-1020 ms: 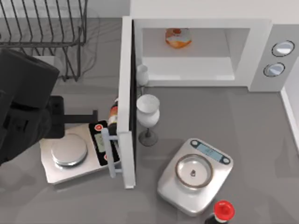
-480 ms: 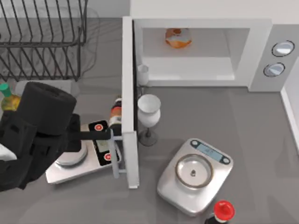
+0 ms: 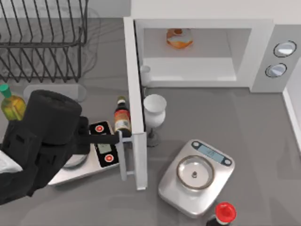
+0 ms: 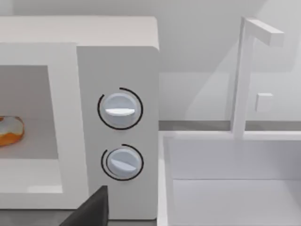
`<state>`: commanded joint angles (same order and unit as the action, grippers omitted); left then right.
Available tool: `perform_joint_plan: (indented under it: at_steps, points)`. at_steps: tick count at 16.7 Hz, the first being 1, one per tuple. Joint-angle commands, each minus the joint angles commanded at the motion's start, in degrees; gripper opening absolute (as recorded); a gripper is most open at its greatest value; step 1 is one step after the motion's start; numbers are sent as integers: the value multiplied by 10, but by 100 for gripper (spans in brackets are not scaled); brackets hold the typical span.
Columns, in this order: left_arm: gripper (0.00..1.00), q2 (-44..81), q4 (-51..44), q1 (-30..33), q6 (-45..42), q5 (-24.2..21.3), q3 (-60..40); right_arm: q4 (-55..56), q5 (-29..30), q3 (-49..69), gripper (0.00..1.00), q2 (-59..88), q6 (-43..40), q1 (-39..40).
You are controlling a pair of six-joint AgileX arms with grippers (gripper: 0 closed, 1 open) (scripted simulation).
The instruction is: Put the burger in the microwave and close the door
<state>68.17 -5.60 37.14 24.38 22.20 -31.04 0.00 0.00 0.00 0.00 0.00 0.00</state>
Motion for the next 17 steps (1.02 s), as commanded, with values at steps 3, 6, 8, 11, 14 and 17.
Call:
perform_joint_plan:
  at_steps: [3, 6, 8, 11, 14, 17]
  points:
    - [0, 22, -6, 21, 22, 21, -22, 0, 0, 0, 100, 0, 0, 0]
    - [0, 84, -14, 75, 62, 53, -68, 0, 0, 0, 100, 0, 0, 0]
    - [0, 114, -19, 104, 80, 69, -90, 0, 0, 0, 100, 0, 0, 0]
    - [0, 170, -27, 157, 123, 104, -137, 0, 0, 0, 100, 0, 0, 0]
    - [0, 184, -31, 170, 137, 117, -151, 0, 0, 0, 100, 0, 0, 0]
    - [0, 181, -29, 169, 137, 116, -151, 0, 0, 0, 100, 0, 0, 0]
